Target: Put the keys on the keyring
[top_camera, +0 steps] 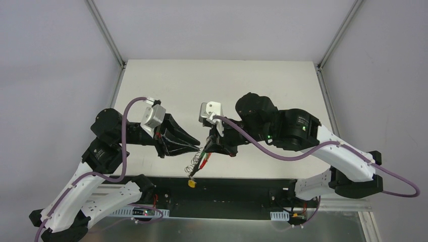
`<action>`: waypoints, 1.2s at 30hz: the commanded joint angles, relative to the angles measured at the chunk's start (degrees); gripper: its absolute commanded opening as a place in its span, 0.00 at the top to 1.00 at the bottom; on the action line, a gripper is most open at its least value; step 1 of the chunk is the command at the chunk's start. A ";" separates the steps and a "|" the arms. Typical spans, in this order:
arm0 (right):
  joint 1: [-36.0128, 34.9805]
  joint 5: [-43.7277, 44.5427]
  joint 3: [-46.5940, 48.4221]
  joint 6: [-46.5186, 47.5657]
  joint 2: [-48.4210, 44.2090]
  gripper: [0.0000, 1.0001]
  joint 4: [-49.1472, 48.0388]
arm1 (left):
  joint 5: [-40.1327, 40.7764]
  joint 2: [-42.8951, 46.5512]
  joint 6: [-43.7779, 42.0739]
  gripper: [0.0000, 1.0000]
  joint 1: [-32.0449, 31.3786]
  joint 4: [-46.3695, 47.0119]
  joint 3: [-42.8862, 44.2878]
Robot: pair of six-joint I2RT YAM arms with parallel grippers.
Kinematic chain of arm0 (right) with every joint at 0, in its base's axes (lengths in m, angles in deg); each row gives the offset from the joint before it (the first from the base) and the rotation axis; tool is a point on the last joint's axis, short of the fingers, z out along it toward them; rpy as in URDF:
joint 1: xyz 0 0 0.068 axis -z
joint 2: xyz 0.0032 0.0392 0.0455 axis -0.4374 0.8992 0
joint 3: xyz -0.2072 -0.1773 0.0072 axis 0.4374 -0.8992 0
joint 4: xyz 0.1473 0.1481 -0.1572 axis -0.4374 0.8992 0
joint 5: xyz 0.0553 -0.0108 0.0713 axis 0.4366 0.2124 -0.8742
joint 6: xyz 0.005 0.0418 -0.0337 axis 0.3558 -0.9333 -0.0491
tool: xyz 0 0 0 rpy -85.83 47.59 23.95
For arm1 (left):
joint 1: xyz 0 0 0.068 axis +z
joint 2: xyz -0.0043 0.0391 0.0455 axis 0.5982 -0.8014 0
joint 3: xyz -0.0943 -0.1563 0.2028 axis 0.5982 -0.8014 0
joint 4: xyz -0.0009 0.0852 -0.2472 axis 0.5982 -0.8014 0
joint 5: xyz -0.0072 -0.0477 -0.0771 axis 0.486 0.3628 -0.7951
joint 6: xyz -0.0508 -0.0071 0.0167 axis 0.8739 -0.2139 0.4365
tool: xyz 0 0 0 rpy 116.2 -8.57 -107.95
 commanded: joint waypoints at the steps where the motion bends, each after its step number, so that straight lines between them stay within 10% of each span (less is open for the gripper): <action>1: -0.25 -0.54 3.54 -1.81 -0.33 1.00 0.24 | -2.71 0.01 1.68 0.80 -0.10 1.71 2.04; 36: -0.27 -2.32 10.16 -4.99 2.98 1.00 4.19 | -0.90 -1.29 -1.46 0.65 -0.08 1.71 1.24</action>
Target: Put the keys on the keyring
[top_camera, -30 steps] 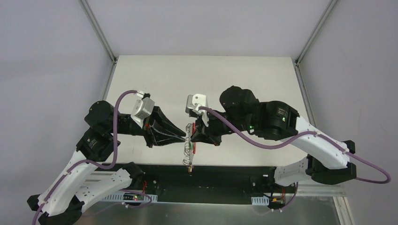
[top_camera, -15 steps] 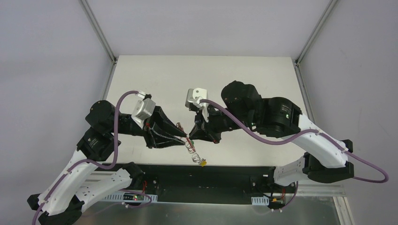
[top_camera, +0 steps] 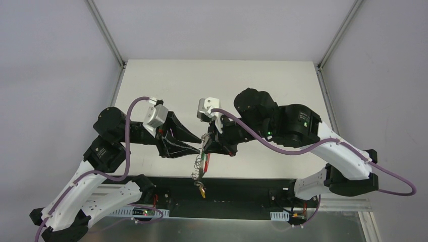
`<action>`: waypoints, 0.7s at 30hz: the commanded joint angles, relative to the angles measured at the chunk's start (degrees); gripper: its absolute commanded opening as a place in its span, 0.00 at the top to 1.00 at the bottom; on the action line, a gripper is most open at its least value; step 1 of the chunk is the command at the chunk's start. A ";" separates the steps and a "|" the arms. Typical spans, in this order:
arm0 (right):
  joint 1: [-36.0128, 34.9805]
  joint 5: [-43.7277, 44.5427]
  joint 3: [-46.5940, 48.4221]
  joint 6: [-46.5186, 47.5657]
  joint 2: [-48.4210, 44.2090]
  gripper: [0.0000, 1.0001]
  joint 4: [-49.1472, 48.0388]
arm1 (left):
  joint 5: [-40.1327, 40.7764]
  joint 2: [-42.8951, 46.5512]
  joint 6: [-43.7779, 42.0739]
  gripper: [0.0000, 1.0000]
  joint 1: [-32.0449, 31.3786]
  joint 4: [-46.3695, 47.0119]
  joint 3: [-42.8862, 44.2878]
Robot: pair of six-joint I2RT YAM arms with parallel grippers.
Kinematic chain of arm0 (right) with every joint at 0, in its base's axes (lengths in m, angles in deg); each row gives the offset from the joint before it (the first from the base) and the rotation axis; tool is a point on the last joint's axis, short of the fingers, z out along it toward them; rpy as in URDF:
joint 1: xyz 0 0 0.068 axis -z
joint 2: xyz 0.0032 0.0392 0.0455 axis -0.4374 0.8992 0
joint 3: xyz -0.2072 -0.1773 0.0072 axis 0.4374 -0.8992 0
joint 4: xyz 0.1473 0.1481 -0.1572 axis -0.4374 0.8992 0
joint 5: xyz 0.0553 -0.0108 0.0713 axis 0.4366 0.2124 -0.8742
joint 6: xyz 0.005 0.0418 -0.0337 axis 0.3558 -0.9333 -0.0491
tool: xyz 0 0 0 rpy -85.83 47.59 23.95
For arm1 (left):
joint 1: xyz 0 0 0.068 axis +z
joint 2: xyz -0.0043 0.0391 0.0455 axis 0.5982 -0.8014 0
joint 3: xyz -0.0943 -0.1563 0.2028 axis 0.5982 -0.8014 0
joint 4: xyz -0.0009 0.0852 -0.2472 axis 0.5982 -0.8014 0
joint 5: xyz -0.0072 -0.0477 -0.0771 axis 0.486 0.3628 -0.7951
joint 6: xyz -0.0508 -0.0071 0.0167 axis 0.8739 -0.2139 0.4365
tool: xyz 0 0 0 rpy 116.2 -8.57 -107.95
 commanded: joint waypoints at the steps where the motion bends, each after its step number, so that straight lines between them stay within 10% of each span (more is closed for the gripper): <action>1: -0.21 -0.10 2.92 -1.47 -0.49 1.00 -1.50 | -0.34 -0.85 -0.78 0.65 -0.11 1.75 1.07; 21: -0.27 5.30 4.28 -2.09 -0.03 1.00 -2.95 | -3.55 -1.20 0.38 0.81 -0.07 1.78 0.47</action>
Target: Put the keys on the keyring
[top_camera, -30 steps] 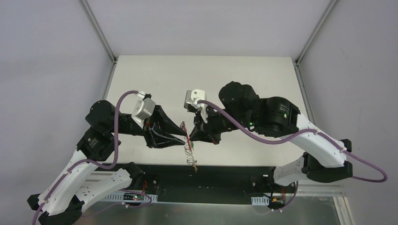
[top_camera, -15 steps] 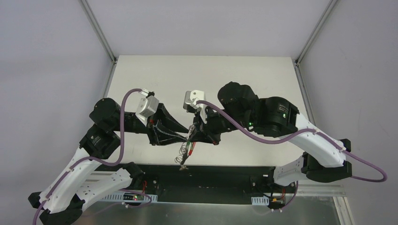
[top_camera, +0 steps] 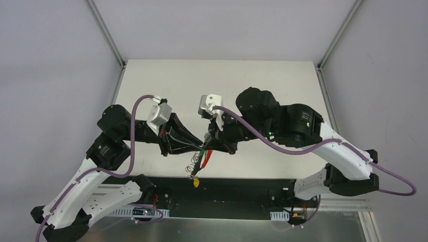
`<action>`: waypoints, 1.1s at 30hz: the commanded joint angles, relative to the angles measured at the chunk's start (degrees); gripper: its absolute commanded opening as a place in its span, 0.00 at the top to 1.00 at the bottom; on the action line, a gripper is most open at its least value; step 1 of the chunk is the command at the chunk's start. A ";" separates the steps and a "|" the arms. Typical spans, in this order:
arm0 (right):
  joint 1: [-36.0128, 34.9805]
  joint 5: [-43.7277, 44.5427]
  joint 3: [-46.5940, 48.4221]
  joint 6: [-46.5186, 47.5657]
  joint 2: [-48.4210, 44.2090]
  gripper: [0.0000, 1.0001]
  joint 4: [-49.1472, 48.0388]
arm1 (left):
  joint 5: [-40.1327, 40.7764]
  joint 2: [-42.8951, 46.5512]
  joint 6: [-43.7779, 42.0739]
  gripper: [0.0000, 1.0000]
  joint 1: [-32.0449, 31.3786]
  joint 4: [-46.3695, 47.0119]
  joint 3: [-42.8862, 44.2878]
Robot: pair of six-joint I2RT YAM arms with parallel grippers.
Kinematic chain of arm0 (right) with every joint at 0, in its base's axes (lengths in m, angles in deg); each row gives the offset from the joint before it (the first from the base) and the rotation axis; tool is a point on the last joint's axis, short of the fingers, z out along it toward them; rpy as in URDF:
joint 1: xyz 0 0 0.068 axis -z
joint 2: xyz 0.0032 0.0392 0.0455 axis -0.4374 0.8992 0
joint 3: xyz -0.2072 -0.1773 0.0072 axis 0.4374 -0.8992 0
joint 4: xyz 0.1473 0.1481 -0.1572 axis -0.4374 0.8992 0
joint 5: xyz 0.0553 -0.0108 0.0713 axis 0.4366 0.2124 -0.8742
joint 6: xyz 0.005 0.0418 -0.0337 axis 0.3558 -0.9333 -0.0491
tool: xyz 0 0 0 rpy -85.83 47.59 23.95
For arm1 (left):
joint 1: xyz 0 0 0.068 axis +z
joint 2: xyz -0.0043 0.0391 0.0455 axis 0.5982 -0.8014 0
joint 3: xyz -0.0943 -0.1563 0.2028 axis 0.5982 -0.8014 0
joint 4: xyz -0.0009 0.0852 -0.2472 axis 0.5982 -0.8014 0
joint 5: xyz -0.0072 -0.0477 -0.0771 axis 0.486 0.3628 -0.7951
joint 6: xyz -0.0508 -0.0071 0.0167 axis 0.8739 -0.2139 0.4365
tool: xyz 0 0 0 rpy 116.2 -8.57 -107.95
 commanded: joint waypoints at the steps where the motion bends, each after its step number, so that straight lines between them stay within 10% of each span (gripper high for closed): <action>1: -0.19 1.47 3.36 -1.12 0.05 1.00 -2.78 | -2.53 0.41 0.30 0.81 -0.11 1.74 0.46; 9: -0.21 0.99 3.75 -1.48 0.24 1.00 -3.11 | -3.41 -0.47 0.48 0.82 -0.09 1.76 0.62; 13: -0.32 0.80 3.67 -1.42 0.27 1.00 -3.13 | -3.77 -1.29 0.40 1.00 -0.12 1.74 0.96; 29: -0.27 1.82 -2.13 -2.02 -4.30 1.00 -8.41 | 1.55 -1.37 -3.20 1.00 -0.21 1.65 2.58; 33: -0.27 2.78 -5.84 -2.05 -6.84 0.87 -11.31 | 3.95 -0.74 -3.31 1.00 -0.21 2.62 2.94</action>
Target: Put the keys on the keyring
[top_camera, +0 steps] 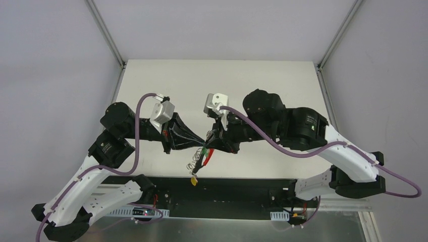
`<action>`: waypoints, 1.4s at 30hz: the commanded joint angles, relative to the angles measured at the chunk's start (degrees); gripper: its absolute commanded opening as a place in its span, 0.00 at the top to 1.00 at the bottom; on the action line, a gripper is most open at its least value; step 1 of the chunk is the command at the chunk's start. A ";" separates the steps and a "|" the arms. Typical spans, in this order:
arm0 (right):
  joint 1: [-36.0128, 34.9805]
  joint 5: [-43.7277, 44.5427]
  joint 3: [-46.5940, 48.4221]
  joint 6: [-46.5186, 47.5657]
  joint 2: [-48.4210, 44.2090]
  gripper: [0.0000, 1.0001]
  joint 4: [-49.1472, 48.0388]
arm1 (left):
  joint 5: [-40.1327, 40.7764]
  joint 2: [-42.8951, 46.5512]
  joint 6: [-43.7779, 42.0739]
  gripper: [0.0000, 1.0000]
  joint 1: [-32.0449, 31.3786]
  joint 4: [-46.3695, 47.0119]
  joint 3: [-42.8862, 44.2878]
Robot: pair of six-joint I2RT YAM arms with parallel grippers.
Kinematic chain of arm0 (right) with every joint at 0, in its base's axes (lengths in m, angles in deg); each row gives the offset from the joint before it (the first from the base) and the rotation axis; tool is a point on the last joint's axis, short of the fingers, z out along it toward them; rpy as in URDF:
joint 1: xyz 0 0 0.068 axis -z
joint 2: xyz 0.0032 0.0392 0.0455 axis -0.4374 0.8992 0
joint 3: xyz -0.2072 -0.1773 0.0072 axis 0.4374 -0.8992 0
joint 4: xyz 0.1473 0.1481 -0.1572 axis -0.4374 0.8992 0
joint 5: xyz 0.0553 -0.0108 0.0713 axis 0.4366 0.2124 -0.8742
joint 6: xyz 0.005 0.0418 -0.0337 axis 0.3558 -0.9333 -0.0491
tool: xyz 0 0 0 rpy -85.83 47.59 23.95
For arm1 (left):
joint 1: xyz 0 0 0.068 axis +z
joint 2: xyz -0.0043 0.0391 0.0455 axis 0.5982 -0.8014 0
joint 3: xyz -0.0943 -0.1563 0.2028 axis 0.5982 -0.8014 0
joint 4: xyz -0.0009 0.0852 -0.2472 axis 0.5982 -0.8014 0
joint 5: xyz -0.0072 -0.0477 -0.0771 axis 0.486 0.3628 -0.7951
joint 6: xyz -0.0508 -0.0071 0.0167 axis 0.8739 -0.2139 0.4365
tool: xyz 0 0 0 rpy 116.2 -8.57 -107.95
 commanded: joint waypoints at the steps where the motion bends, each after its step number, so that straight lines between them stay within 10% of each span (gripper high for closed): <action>1: -0.03 1.57 -3.03 -1.18 -4.72 0.84 -8.75 | 3.42 0.95 -1.65 1.00 -0.24 3.03 2.29; 12: -0.04 3.05 -10.62 -1.12 -9.80 0.67 -14.49 | 4.86 1.52 0.27 1.00 -0.32 7.34 1.89; 28: -0.02 3.25 -13.53 0.71 -11.02 0.99 -19.23 | 4.45 2.34 2.32 1.00 -0.32 10.87 1.14; 42: -0.03 -2.01 -16.27 0.04 -9.80 1.00 -18.19 | 6.59 3.49 3.37 1.00 -0.27 14.00 0.28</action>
